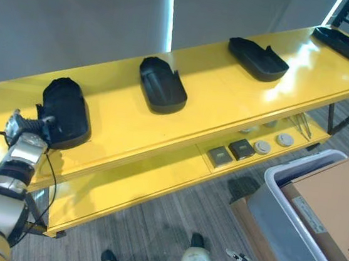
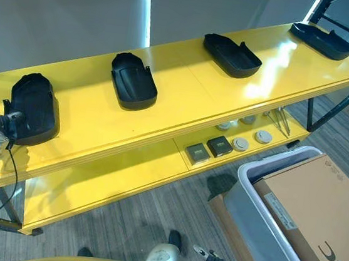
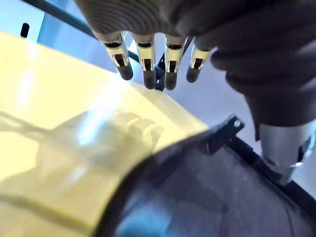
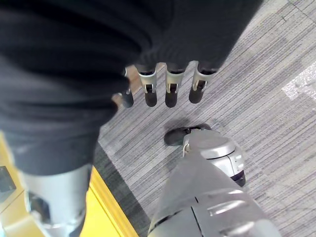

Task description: Move parts from the plastic box to the shelf.

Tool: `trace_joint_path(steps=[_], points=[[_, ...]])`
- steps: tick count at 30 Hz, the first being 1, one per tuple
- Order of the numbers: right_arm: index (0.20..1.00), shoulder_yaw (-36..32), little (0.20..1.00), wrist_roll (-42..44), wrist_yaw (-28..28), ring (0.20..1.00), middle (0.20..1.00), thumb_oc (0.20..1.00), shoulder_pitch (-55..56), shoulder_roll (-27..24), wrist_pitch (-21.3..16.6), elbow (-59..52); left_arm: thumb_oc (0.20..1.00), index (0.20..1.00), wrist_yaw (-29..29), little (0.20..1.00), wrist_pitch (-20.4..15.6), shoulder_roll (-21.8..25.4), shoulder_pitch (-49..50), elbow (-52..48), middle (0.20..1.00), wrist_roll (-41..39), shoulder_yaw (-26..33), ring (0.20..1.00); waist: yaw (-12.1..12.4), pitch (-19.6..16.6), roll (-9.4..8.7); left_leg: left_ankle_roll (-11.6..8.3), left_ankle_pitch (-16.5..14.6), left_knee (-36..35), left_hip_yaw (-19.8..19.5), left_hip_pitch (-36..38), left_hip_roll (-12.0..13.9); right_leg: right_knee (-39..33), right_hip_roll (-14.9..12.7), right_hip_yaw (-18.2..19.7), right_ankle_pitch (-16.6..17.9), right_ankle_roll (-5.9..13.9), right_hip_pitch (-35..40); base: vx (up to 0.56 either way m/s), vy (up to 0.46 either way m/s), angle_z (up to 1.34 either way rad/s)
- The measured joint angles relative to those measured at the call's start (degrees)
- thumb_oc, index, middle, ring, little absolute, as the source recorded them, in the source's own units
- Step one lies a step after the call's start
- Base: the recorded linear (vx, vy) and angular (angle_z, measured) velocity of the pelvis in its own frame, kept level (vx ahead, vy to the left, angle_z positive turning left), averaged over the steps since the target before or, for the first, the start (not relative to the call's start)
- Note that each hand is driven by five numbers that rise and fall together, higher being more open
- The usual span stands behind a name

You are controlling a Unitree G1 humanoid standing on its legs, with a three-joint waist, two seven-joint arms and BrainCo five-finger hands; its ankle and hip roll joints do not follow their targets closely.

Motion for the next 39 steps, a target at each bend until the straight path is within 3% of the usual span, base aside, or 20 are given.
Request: trace_joint_path(steps=[5, 8, 11, 13, 14, 16, 18, 23, 24, 25, 26, 31, 36, 39], points=[[1.0, 0.0, 1.0, -4.7, 0.1, 1.0, 1.0, 1.0, 0.3, 0.1, -0.1, 0.0, 1.0, 1.0, 1.9, 1.0, -3.1, 4.9, 0.2, -9.4, 1.0, 2.3, 0.4, 1.0, 2.2, 0.0, -0.09, 0.18, 0.1, 0.0, -0.5, 0.0, 0.0, -0.6, 0.0, -0.5, 0.4, 0.05, 0.7, -0.01, -0.001, 0.06], [1.0, 0.1, 1.0, -6.6, 0.1, 1.0, 1.0, 1.0, 1.2, 0.1, -0.1, -3.7, 1.0, 1.0, 2.5, 1.0, -5.6, 9.8, 3.7, -23.7, 1.0, 3.3, 1.3, 1.0, 3.5, 0.0, -0.09, 0.13, 0.1, 0.0, -1.8, 0.1, 0.0, -1.3, 0.0, -1.7, 0.4, 0.07, 2.3, -0.03, -0.008, 0.19], [1.0, 0.0, 1.0, -6.1, -0.2, 1.0, 1.0, 1.0, 0.8, 1.4, 0.1, -4.1, 1.0, 1.0, 2.0, 1.0, -10.7, 10.0, 10.8, -39.9, 1.0, 2.9, 8.1, 1.0, 5.9, -0.1, -0.05, 0.47, 0.4, 0.0, -2.4, 0.2, -0.1, -1.4, 0.0, -2.5, 0.3, 0.15, 3.0, -0.02, -0.013, 0.11], [1.0, -0.9, 1.0, -6.0, -0.9, 1.0, 1.0, 1.0, 1.2, 3.2, 0.0, -4.0, 1.0, 1.0, 0.5, 1.0, -11.7, 6.4, 15.9, -50.2, 1.0, 0.8, 12.3, 1.0, 6.4, -0.2, -0.37, 0.35, 0.2, 0.0, -3.3, 0.6, -0.1, -1.7, -0.1, -3.3, -0.1, 0.21, 4.2, -0.02, -0.017, 0.19], [1.0, -1.2, 1.0, -6.1, -1.2, 1.0, 1.0, 1.0, 1.4, 4.8, -0.1, -4.2, 1.0, 1.0, -1.1, 1.0, -13.9, 3.7, 19.7, -54.7, 1.0, -1.9, 12.9, 1.0, 7.7, -0.8, -0.3, 0.0, -0.1, 0.0, -3.4, 0.7, -0.1, -1.2, -0.1, -3.5, -1.1, 0.28, 4.0, -0.02, -0.025, 0.12], [1.0, -1.7, 1.0, -6.1, -1.8, 1.0, 1.0, 1.0, 1.4, 7.0, -0.3, -4.6, 1.0, 1.0, -7.0, 1.0, -16.5, -4.0, 27.7, -61.8, 1.0, -7.9, 17.1, 1.0, 8.3, -1.1, -0.17, 0.01, -0.2, 0.0, -3.6, 0.5, -0.1, -1.2, -0.3, -3.7, -1.2, 0.34, 4.1, -0.02, -0.032, 0.06], [1.0, -1.7, 1.0, -6.1, -2.6, 1.0, 1.0, 1.0, 2.0, 8.3, -0.3, -4.6, 1.0, 1.0, -14.1, 1.0, -18.1, -10.5, 35.5, -65.1, 1.0, -11.8, 16.9, 1.0, 9.6, -1.2, -0.3, 0.19, 0.0, 0.0, -4.2, 0.2, -0.1, -1.2, -0.2, -4.5, -1.2, 0.25, 4.0, -0.04, -0.047, 0.13], [1.0, -1.8, 1.0, -5.3, -4.0, 1.0, 1.0, 1.0, 2.6, 8.4, -1.2, -2.9, 1.0, 1.0, -22.3, 1.0, -19.7, -12.7, 41.2, -64.9, 1.0, -15.0, 14.2, 1.0, 12.1, -1.4, -0.96, 0.13, 0.0, 0.0, -4.9, -0.4, 0.0, -1.1, -0.3, -5.0, -1.4, 0.2, 3.8, -0.04, -0.03, 0.08], [1.0, -1.8, 1.0, -4.7, -4.2, 1.0, 1.0, 1.0, 2.6, 8.4, -1.5, -2.0, 0.89, 0.89, -23.2, 0.89, -19.8, -12.8, 41.4, -64.9, 0.89, -16.0, 13.7, 0.89, 12.5, -1.5, -1.04, 0.13, 0.0, 0.0, -4.9, -0.4, 0.0, -1.1, -0.3, -5.0, -1.4, 0.19, 3.8, -0.04, -0.016, 0.01], [1.0, -1.7, 1.0, -4.0, -4.7, 1.0, 1.0, 1.0, 2.6, 8.4, -1.8, -1.5, 0.382, 0.382, -23.8, 0.382, -20.0, -13.1, 41.4, -64.8, 0.382, -17.3, 13.6, 0.382, 12.7, -1.5, -1.06, 0.12, 0.0, 0.0, -5.0, -0.5, 0.0, -1.1, -0.3, -5.0, -1.4, 0.19, 3.8, -0.04, -0.016, 0.01], [1.0, -1.7, 1.0, -3.3, -4.9, 1.0, 1.0, 1.0, 2.8, 8.4, -2.6, -1.1, 0.2, 0.2, -24.1, 0.2, -20.9, -13.3, 41.6, -64.6, 0.2, -18.3, 13.0, 0.2, 12.9, -1.5, -1.01, 0.16, 0.0, 0.0, -5.0, -0.6, 0.0, -1.1, -0.3, -5.0, -1.4, 0.17, 3.8, -0.04, -0.021, 0.02], [1.0, 0.2, 1.0, -1.7, -5.0, 1.0, 1.0, 1.0, 2.9, 8.3, -3.8, 0.7, 0.2, 0.2, -21.1, 0.2, -25.7, -14.2, 41.2, -62.7, 0.2, -19.3, 9.2, 0.2, 12.2, -1.6, -0.96, 0.29, 0.2, 0.0, -4.9, -1.4, 0.0, -1.0, -0.2, -4.9, -1.2, 0.03, 2.9, 0.0, -0.003, -0.02], [1.0, 1.0, 1.0, -1.4, -5.0, 1.0, 1.0, 1.0, 2.4, 8.2, -5.0, 3.1, 0.2, 0.2, -17.4, 0.2, -26.7, -14.1, 37.0, -61.4, 0.2, -17.0, 8.7, 0.2, 10.8, -1.7, -0.74, 0.67, 0.5, 0.0, -4.8, -1.3, -0.1, -1.1, -0.3, -4.8, -0.9, -0.17, 3.1, 0.0, 0.0, 0.0], [1.0, 1.0, 1.0, -1.7, -4.9, 1.0, 1.0, 1.0, 2.4, 7.4, -5.1, 4.1, 0.2, 0.2, -13.0, 0.2, -26.6, -14.2, 33.1, -53.9, 0.2, -17.0, 6.1, 0.2, 9.4, -2.5, -0.29, 0.5, 0.4, 0.0, -4.6, -1.1, -0.1, -0.9, -0.2, -4.6, -0.9, 0.14, 2.8, 0.03, -0.007, -0.02]])
